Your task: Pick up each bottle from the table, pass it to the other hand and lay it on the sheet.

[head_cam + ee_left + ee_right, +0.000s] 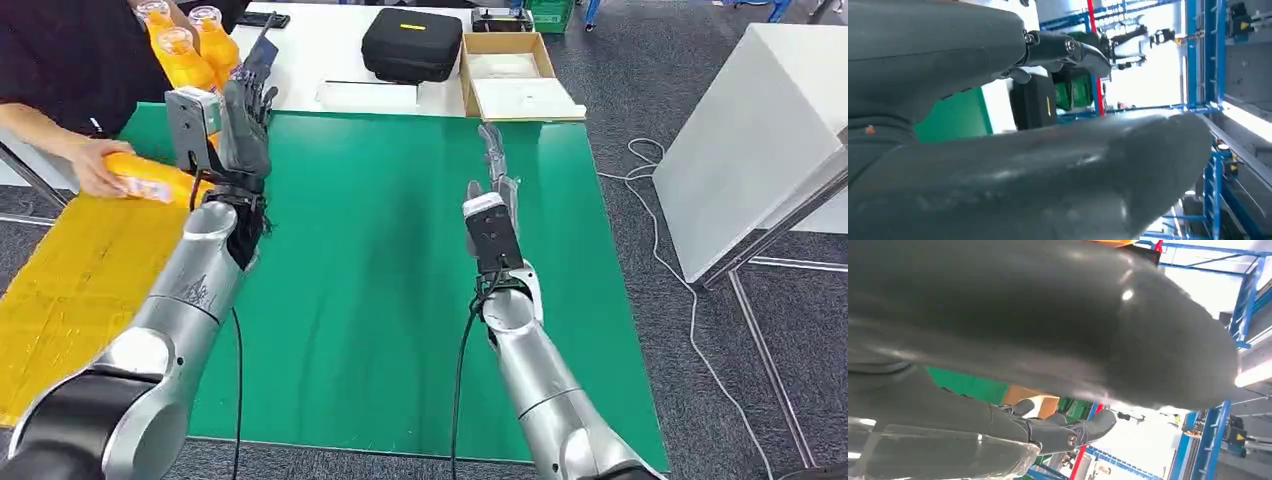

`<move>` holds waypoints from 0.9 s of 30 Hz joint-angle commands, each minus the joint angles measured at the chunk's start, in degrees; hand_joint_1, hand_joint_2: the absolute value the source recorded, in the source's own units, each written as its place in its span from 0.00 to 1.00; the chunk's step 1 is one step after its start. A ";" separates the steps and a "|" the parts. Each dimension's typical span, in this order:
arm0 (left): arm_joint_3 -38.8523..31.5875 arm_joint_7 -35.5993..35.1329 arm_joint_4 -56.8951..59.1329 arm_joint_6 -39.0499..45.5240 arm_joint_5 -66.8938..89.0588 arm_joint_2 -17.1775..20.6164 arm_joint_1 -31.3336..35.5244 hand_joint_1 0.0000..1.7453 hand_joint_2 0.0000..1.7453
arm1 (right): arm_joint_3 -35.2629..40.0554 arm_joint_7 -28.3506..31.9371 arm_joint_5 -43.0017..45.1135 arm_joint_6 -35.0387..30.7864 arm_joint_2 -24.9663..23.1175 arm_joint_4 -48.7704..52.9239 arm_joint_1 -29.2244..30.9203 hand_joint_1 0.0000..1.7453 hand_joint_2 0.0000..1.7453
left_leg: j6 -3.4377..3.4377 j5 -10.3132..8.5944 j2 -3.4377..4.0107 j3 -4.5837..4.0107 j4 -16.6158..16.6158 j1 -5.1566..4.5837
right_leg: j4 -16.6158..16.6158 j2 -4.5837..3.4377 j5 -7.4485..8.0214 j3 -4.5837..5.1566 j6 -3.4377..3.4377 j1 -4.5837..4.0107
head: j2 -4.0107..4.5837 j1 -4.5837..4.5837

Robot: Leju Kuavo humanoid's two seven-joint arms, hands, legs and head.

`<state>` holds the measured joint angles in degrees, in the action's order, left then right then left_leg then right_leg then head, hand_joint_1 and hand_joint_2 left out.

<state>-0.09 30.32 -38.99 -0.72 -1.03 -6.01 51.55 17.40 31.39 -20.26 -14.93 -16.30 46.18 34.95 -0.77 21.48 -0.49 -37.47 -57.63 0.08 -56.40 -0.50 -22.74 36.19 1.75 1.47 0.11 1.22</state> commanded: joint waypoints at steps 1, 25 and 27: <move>3.62 -0.70 6.14 1.20 0.28 -2.02 5.25 0.00 0.00 | -0.71 -0.39 1.02 -0.64 -0.48 -3.14 3.93 0.00 0.00 | 0.07 0.06 -0.17 0.10 -0.07 0.07 | -0.03 0.23 -0.11 -0.18 -0.13 -0.09 | 0.00 0.02; 7.34 -0.27 10.03 -2.33 1.59 -0.80 5.79 0.00 0.00 | 1.50 -1.41 5.24 -1.02 -1.41 -0.31 3.60 0.00 0.00 | 0.07 0.12 0.04 0.21 -0.05 0.05 | -0.01 0.03 -0.10 -0.25 -0.14 -0.08 | 0.00 0.00; 7.35 -0.51 10.08 -3.13 1.33 -1.13 5.55 0.00 0.00 | 1.53 -1.80 5.41 -1.33 -1.02 0.55 3.19 0.00 0.00 | 0.07 0.10 0.02 0.19 -0.03 0.03 | -0.01 0.04 -0.10 -0.22 -0.13 -0.06 | 0.00 0.00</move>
